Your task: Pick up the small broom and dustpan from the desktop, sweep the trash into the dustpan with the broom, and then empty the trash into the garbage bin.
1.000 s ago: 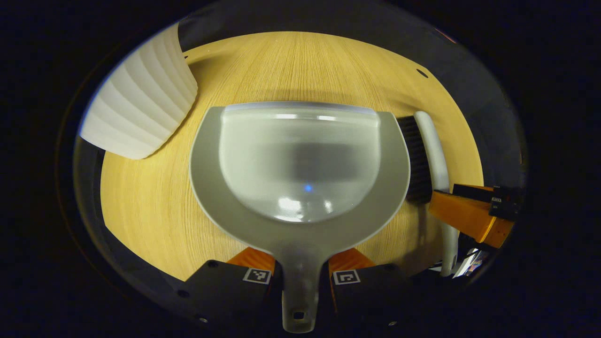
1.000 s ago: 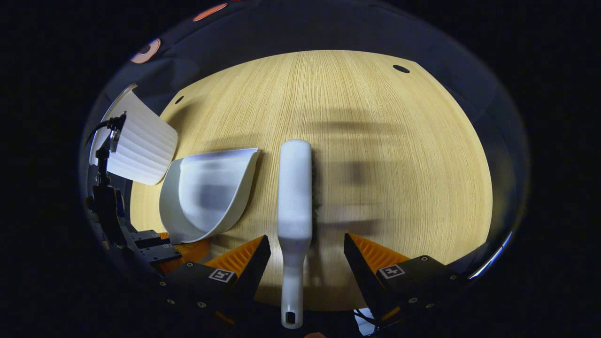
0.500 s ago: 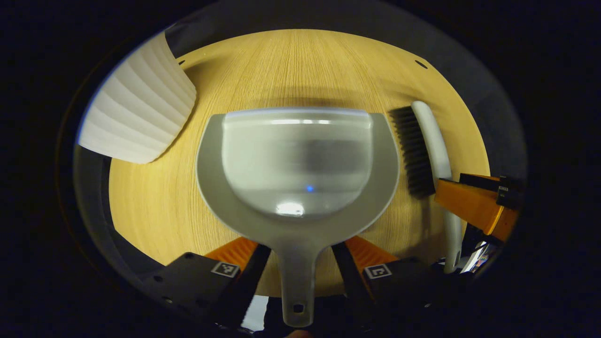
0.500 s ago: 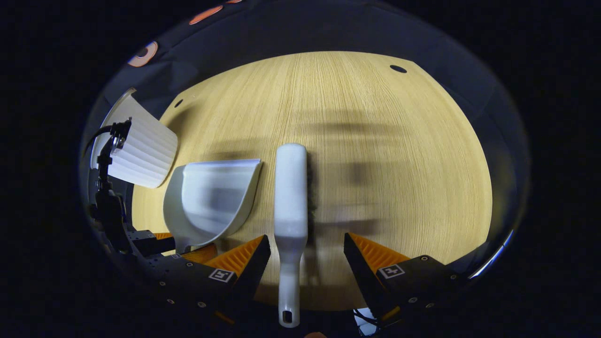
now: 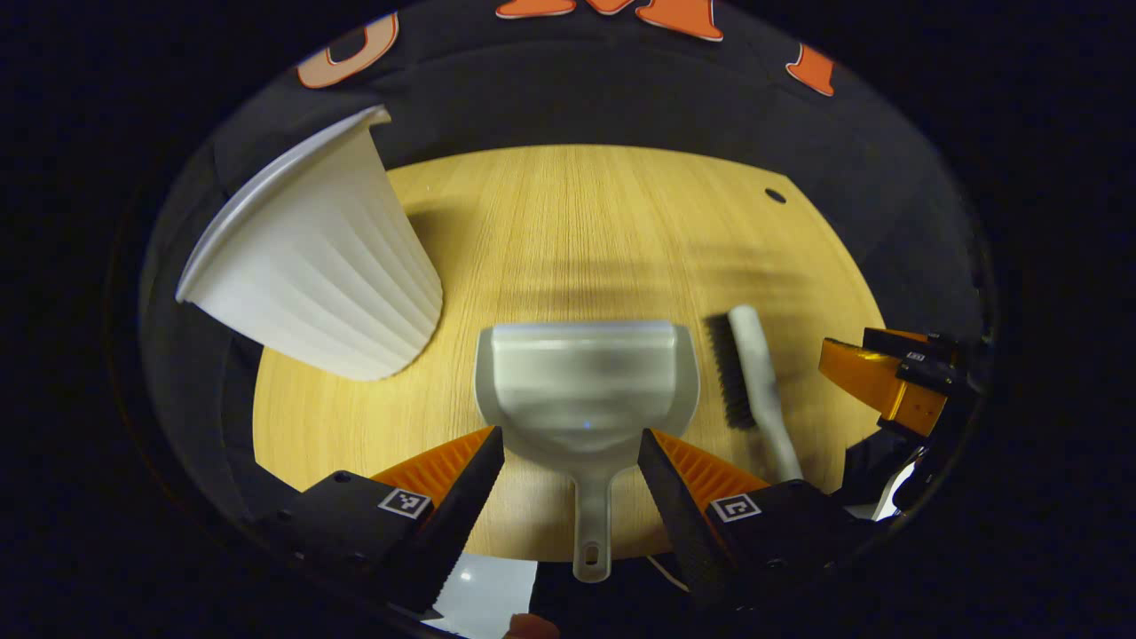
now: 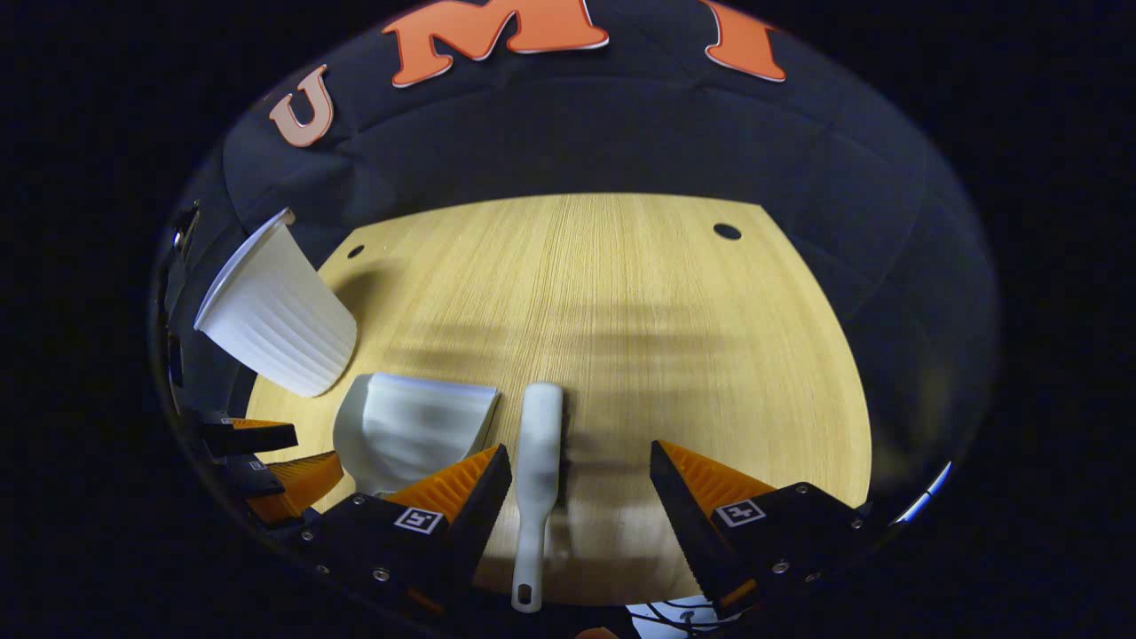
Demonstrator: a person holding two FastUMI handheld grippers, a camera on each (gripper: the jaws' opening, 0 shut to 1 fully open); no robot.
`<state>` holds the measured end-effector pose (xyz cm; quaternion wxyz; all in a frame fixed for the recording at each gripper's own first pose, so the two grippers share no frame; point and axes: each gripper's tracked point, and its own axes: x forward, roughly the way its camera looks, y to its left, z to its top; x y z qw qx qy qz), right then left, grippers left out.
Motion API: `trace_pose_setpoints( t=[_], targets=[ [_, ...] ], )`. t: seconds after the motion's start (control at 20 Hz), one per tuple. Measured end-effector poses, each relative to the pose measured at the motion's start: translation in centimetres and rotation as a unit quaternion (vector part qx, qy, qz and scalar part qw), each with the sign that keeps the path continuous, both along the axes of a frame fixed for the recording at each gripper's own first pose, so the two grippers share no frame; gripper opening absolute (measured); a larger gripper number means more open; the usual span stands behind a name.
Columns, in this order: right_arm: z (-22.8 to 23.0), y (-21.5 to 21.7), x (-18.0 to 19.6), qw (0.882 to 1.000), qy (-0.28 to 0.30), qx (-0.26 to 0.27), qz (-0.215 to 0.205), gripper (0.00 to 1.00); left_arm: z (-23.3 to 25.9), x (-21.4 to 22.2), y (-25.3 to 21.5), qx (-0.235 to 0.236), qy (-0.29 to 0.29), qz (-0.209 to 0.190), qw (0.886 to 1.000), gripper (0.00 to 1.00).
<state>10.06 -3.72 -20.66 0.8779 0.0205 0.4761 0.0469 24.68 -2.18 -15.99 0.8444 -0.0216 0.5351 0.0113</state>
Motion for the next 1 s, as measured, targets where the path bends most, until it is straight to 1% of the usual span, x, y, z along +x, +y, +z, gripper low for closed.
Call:
trace_pose_setpoints(
  t=[0.1, 0.15, 0.25, 0.3, 0.35, 0.4, 0.45, 0.5, 0.6, 0.7, 0.75, 0.8, 0.85, 0.95, 1.0],
  targets=[
    [2.3, -0.2, 1.7, 0.999, -0.047, -0.004, -0.004, 0.95, 2.7, 2.1, 0.3, 0.019, -0.070, 0.001, 0.997, 0.98],
    [3.5, -0.3, 2.0, 0.998, -0.059, -0.005, -0.001, 0.95, 4.2, 3.2, 0.2, 0.025, -0.107, 0.000, 0.994, 0.98],
    [6.8, 0.5, 3.1, 0.995, -0.096, 0.013, 0.002, 0.95, 7.6, 5.0, -0.3, 0.023, -0.173, 0.005, 0.985, 0.98],
    [8.5, 0.6, 3.9, 0.992, -0.122, 0.019, 0.001, 0.95, 6.7, 4.0, 0.9, 0.021, -0.203, 0.012, 0.979, 0.98],
    [10.2, 0.7, 4.7, 0.988, -0.151, 0.020, 0.000, 0.95, 9.3, 5.0, 0.9, 0.022, -0.242, 0.016, 0.970, 0.97],
    [12.0, 0.6, 5.4, 0.983, -0.185, 0.018, -0.001, 0.95, 10.3, 5.1, 1.1, 0.027, -0.276, 0.018, 0.961, 0.96],
    [14.1, 0.2, 6.1, 0.974, -0.224, 0.017, -0.003, 0.95, 11.7, 5.3, 1.7, 0.036, -0.315, 0.020, 0.948, 0.96],
    [16.0, -0.3, 6.8, 0.965, -0.261, 0.017, -0.008, 0.95, 10.5, 6.1, 1.0, 0.050, -0.354, 0.017, 0.934, 0.96],
    [20.0, -0.8, 7.6, 0.946, -0.324, 0.020, -0.023, 0.94, 12.0, 5.5, 1.4, 0.074, -0.416, 0.018, 0.906, 0.95],
    [22.0, -1.2, 8.1, 0.927, -0.373, 0.021, -0.039, 0.94, 12.6, 5.5, 1.1, 0.070, -0.470, 0.025, 0.880, 0.94],
    [22.1, -1.3, 7.9, 0.920, -0.389, 0.018, -0.043, 0.94, 12.4, 5.4, 1.4, 0.066, -0.487, 0.028, 0.870, 0.94],
    [22.0, -1.2, 8.0, 0.915, -0.401, 0.011, -0.044, 0.94, 12.4, 5.5, 1.6, 0.064, -0.499, 0.029, 0.864, 0.94],
    [22.1, -1.3, 8.3, 0.910, -0.412, 0.003, -0.044, 0.94, 12.7, 5.4, 1.8, 0.064, -0.505, 0.035, 0.860, 0.94],
    [22.3, -1.3, 8.3, 0.900, -0.434, -0.002, -0.039, 0.94, 12.9, 5.5, 1.4, 0.049, -0.512, 0.043, 0.856, 0.94],
    [22.6, -1.4, 8.2, 0.892, -0.451, -0.004, -0.037, 0.94, 12.7, 5.7, 1.2, 0.033, -0.512, 0.046, 0.857, 0.94]
  ],
)
